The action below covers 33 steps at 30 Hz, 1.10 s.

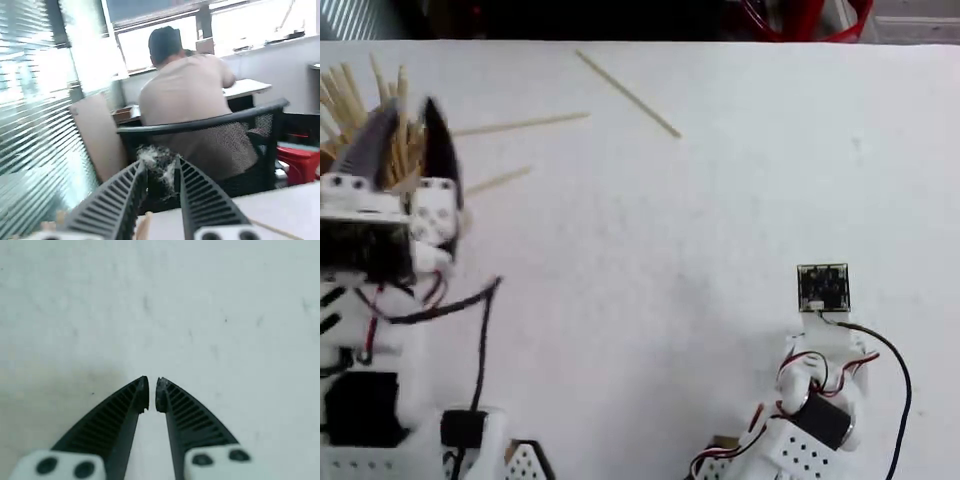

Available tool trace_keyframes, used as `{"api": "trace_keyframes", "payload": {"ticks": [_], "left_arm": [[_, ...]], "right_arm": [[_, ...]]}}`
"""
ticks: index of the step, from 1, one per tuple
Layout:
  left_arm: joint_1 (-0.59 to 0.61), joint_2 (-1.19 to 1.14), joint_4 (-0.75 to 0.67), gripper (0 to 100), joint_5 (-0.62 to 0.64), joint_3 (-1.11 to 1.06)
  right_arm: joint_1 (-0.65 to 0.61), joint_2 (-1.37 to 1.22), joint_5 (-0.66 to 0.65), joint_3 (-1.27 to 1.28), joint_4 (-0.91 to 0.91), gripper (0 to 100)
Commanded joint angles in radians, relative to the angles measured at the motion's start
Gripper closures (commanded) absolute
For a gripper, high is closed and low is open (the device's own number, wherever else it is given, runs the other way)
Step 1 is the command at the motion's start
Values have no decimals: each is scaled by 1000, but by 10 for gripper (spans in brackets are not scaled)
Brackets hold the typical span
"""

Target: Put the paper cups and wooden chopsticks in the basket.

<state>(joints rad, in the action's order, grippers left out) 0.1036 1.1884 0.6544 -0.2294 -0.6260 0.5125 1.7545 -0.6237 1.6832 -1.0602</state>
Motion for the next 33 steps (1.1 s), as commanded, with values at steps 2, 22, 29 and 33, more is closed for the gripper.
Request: {"api": "trace_keyframes", "payload": {"ticks": [2,22,29,33], "left_arm": [[-197,-213,83,895,-64,106],[-111,-2164,672,871,-416,1903],[12,-2539,519,843,-199,2277],[61,-2589,313,874,-51,2214]], "right_arm": [[10,1,2,9,-5,954],[10,1,0,9,-5,954],[10,1,2,9,-5,954],[10,1,2,9,-5,954]]}}
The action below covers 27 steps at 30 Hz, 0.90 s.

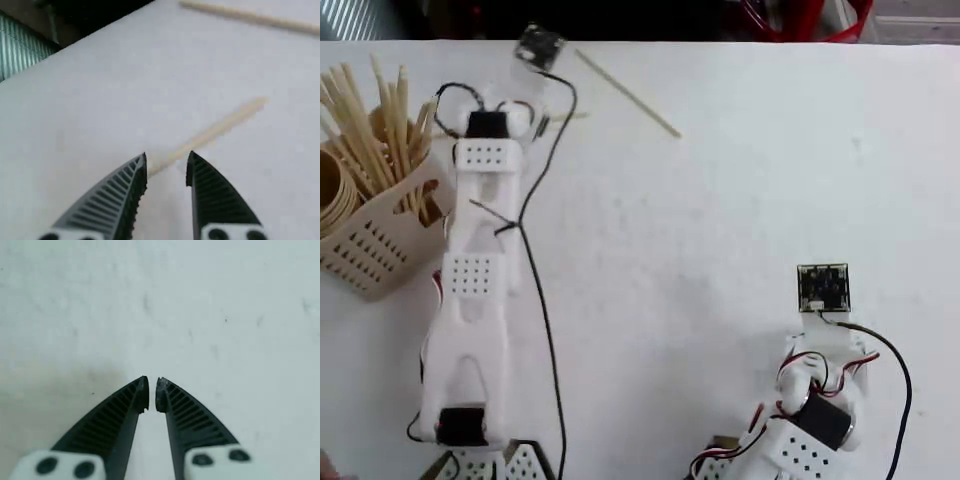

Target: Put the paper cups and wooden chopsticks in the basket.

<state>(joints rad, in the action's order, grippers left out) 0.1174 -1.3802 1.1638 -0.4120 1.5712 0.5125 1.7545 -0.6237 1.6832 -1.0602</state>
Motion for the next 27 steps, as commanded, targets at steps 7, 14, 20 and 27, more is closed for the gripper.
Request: {"api": "trace_keyframes", "payload": {"ticks": [7,14,20,27], "left_arm": [[5,-76,-172,864,-15,6],[-21,-96,-135,865,-160,-71],[-16,-96,-114,865,-152,-77],[-8,-107,-261,866,26,14]], "right_arm": [[10,1,2,9,-5,954],[10,1,2,9,-5,954],[10,1,2,9,-7,954],[10,1,2,9,-7,954]]}}
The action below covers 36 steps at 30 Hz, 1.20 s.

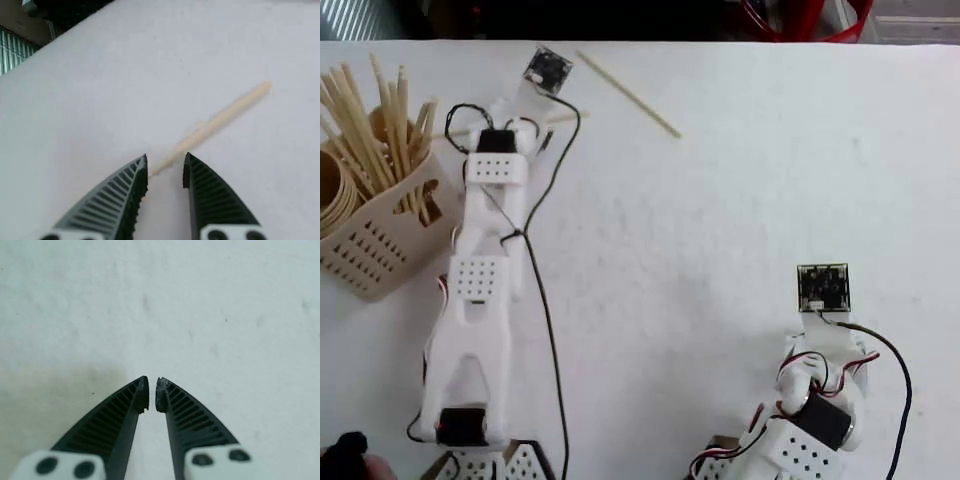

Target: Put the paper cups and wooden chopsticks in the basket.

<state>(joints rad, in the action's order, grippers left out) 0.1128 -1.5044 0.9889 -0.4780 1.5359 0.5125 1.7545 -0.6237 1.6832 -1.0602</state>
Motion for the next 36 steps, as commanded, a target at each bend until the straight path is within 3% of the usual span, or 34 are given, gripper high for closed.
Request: {"api": "trace_keyframes", "payload": {"ticks": [1,5,8,16,20,28,32,36], "left_arm": [[-4,18,-109,866,121,23],[1,2,-252,865,204,-100],[1,7,-275,865,209,-152],[-8,10,48,868,215,-69],[-35,10,172,983,209,18],[-96,77,391,976,206,133],[-71,165,278,976,206,133],[-27,143,-48,976,209,124]], "right_arm": [[10,1,2,9,-7,954],[10,1,0,9,-7,954],[10,1,0,9,-7,954],[10,1,0,9,-7,954],[10,1,0,9,-7,954],[10,1,0,9,-7,954],[10,1,0,9,-7,954],[10,1,0,9,-7,954]]}}
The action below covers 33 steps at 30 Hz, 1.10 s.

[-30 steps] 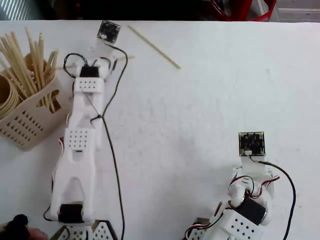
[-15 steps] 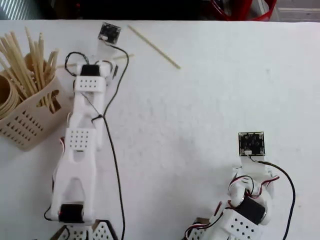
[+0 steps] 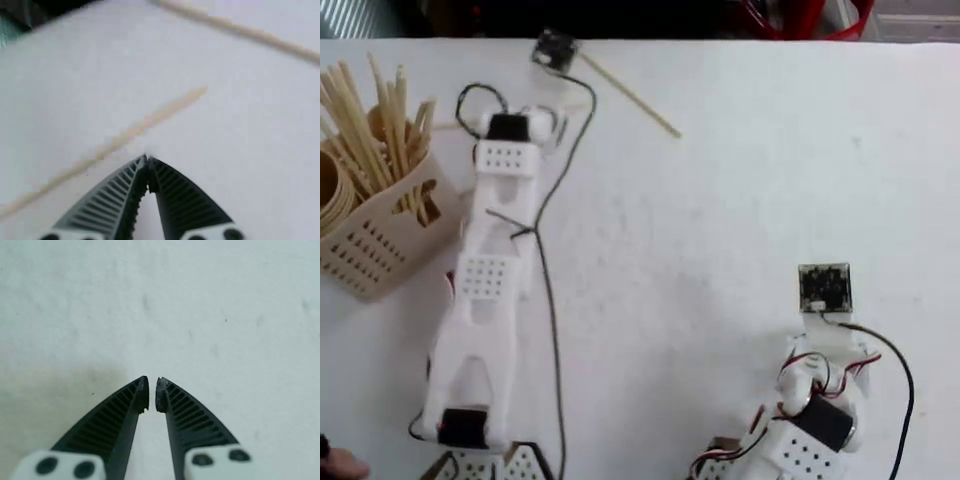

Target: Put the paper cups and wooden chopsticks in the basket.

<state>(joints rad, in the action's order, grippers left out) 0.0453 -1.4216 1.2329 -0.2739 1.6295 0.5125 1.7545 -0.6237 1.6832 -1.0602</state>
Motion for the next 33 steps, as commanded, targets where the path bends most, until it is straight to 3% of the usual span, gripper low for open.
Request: {"api": "trace_keyframes", "payload": {"ticks": [1,7,12,19,26,33], "left_arm": [[51,30,-382,976,6,31],[87,-216,-844,976,3,31],[108,-300,-864,976,3,20],[105,-229,-517,976,3,6],[94,-110,-282,976,6,8],[39,35,95,976,6,8]], "right_arm": [[10,1,0,9,-7,954],[10,1,0,9,-8,954],[10,1,-2,9,-8,954],[10,1,-2,9,-8,954],[10,1,-2,9,-8,954],[10,1,-3,9,-8,954]]}}
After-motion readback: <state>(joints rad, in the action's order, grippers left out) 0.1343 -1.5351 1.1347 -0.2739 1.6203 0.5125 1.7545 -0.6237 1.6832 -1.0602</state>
